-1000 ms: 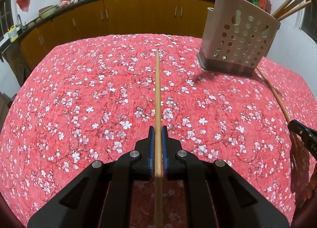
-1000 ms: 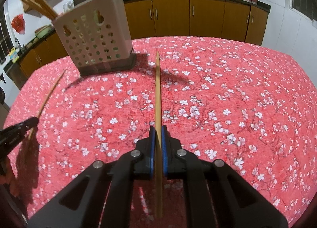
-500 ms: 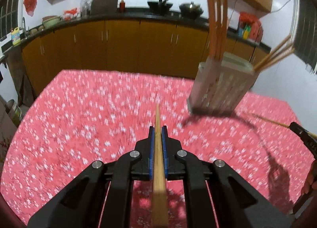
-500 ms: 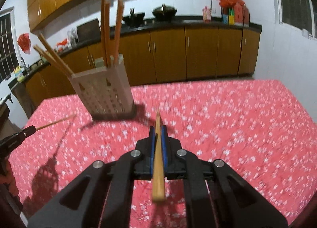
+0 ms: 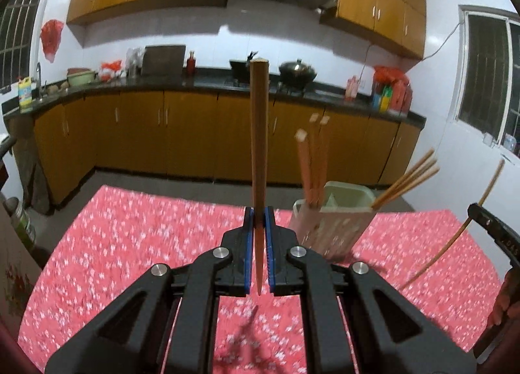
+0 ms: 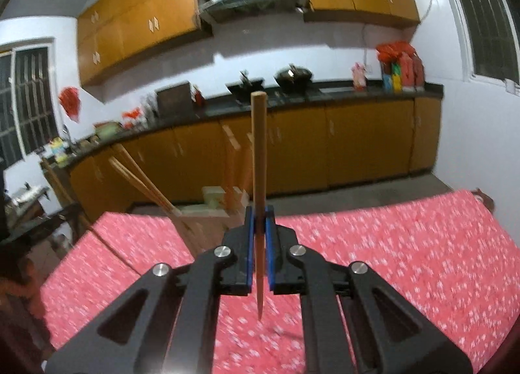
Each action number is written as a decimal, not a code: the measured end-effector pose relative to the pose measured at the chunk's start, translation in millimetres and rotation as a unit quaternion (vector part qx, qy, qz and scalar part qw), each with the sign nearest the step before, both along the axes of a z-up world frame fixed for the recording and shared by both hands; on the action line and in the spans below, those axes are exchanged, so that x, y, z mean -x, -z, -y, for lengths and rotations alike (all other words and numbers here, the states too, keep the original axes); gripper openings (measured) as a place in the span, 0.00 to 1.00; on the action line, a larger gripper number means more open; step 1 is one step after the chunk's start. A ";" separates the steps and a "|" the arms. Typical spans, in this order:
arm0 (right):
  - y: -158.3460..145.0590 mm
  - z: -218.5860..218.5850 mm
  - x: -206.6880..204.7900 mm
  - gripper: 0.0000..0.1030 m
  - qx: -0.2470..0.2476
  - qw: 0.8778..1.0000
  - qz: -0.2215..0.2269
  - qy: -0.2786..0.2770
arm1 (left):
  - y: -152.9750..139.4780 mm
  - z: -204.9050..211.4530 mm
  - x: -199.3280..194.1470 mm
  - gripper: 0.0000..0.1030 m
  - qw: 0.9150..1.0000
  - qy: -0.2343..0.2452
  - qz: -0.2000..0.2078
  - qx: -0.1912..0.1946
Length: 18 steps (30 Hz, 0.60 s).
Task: Organize utensils
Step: 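Lift both held chopsticks and carry them above the utensil holder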
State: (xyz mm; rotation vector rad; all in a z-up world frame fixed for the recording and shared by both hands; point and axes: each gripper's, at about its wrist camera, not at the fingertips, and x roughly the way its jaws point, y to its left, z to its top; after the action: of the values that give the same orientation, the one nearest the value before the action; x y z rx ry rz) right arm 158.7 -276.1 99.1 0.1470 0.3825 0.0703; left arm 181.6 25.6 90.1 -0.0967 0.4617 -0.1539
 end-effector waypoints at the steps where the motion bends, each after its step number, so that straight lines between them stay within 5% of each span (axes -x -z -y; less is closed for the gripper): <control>1: -11.5 -2.6 0.8 0.07 -0.004 1.000 0.015 -0.008 | -4.9 2.3 -0.2 0.07 1.000 0.002 0.006 0.000; 10: -83.2 -25.2 -3.0 0.07 -0.017 0.989 0.142 -0.024 | -61.1 28.9 2.0 0.07 0.995 0.041 0.081 0.045; 18: -90.1 -31.5 -38.6 0.07 -0.025 0.983 0.182 -0.001 | -85.4 43.5 -14.3 0.07 0.990 0.037 0.121 0.066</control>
State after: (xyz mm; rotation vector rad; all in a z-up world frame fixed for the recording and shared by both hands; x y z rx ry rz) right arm 197.3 -244.6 189.1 0.1805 0.0159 0.1067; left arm 195.9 -17.9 175.6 -0.1895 0.2130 -0.2660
